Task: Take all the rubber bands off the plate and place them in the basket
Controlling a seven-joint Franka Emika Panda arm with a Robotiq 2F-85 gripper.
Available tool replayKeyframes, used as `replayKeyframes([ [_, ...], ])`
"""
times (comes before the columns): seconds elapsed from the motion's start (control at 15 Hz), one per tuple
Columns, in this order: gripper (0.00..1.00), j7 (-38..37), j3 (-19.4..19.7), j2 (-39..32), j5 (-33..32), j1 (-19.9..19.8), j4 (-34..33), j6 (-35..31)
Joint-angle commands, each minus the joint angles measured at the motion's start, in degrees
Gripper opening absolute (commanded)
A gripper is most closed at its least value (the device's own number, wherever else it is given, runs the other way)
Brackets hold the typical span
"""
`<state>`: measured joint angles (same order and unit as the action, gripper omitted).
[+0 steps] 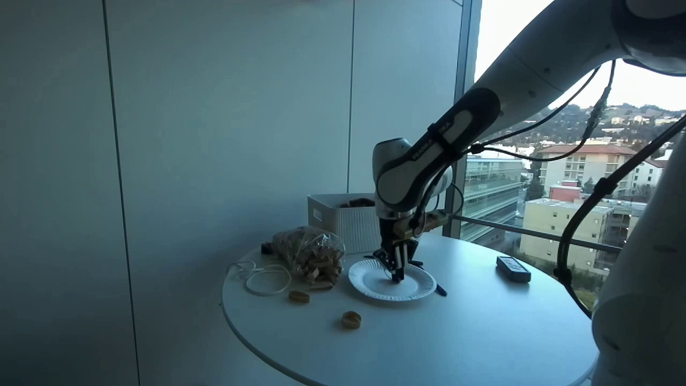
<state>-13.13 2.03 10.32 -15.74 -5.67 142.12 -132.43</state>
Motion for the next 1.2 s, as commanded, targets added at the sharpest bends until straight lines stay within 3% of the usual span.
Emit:
replayKeyframes([
  [0.0,0.01,5.44,0.87,1.37,2.37,0.3,1.02,-1.05],
  [0.47,0.05,8.42,-0.2,7.5,0.95,1.03,4.09,-1.91],
  [0.87,0.05,25.61,-0.14,12.99,8.42,7.88,7.59,2.62],
  [1.13,0.06,29.51,-2.6,10.94,5.38,10.7,8.42,1.91],
])
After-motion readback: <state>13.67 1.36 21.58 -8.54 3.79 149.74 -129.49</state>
